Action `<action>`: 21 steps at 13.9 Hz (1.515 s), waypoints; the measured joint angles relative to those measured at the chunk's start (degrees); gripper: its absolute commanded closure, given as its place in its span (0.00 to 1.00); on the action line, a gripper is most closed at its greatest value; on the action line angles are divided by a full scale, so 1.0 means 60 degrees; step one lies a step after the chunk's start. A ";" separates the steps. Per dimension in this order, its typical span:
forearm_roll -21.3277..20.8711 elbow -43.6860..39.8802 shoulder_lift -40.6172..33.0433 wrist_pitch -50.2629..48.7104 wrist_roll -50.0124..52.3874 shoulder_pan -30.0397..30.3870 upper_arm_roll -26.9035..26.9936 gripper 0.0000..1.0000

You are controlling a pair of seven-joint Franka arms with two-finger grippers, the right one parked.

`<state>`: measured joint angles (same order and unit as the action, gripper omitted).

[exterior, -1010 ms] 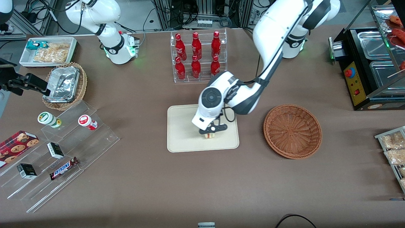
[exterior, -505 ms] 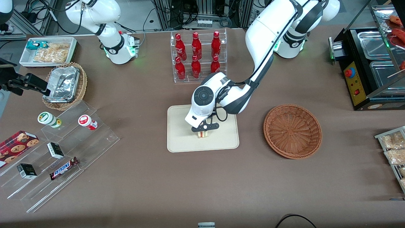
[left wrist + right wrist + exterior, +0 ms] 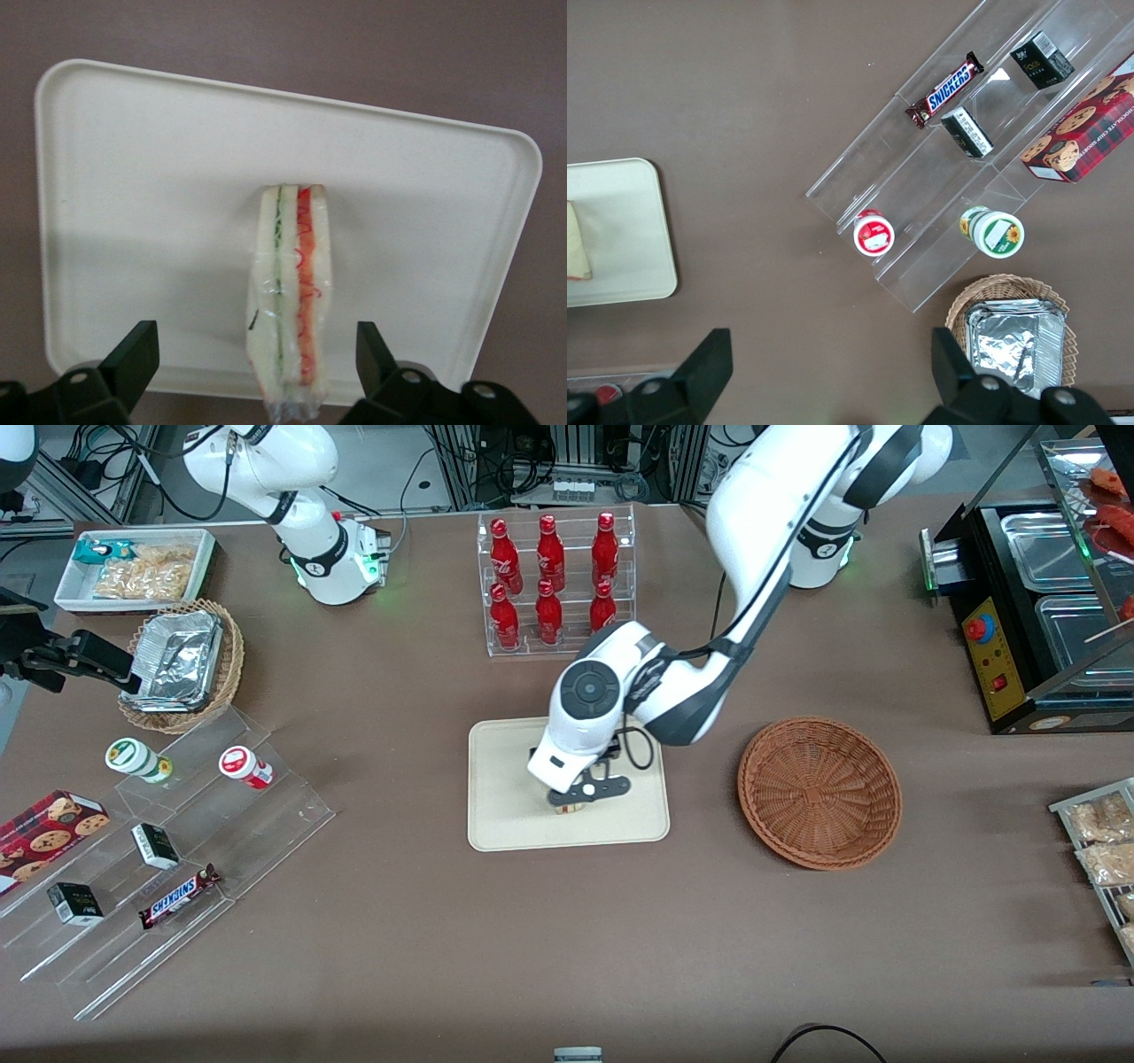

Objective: Place sandwich from basket to tray

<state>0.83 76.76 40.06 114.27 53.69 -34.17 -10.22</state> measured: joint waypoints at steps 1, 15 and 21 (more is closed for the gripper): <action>-0.0012 -0.0001 -0.0231 -0.0397 -0.0003 0.0166 0.0086 0.00; -0.0049 0.2703 -0.3612 -0.2582 -0.4534 0.4185 0.0313 0.00; -0.0134 0.3332 -0.5516 -0.4079 -0.6668 0.5474 0.0317 0.00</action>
<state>0.03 96.75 6.97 89.79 13.69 -1.33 -8.31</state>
